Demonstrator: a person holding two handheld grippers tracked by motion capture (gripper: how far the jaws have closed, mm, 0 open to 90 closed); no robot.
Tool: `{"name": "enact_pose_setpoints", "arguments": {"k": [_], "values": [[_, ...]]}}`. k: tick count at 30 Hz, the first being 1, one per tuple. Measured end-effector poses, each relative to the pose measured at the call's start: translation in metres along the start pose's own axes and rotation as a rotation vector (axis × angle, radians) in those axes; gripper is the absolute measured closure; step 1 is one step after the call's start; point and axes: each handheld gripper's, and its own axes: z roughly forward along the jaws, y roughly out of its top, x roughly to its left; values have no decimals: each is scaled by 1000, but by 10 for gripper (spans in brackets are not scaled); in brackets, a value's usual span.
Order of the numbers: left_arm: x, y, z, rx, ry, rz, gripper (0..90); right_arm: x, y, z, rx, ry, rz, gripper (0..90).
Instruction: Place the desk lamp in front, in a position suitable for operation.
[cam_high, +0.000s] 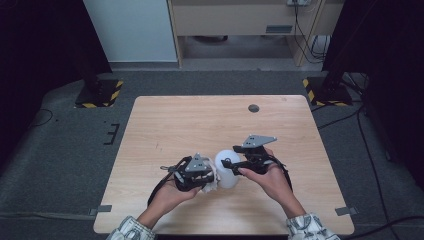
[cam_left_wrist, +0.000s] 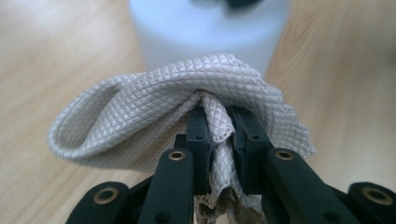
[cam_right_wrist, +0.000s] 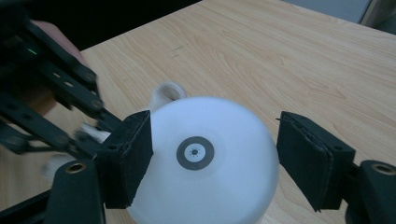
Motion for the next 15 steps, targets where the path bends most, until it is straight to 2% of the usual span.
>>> {"name": "enact_pose_setpoints", "arguments": {"k": [2,4,9,11,12,13,14,15], "values": [[-4,4,-5,-29,1,8,778,0,0,0,-2,0,2,276],[-5,4,-2,-19,-3,13,778,0,0,0,-2,-1,1,276],[-4,-10,22,107,-7,19,778,1,0,0,-2,0,0,276],[-5,-9,21,108,-8,26,778,1,0,0,-2,1,0,276],[-5,-7,19,89,-9,20,778,1,0,0,-2,1,0,276],[-5,-3,11,41,-12,12,779,0,0,0,0,-1,4,276],[-5,-3,11,41,-12,12,780,0,0,0,0,-1,4,276],[-6,-1,6,17,-15,6,781,0,0,0,2,-2,5,276]]}}
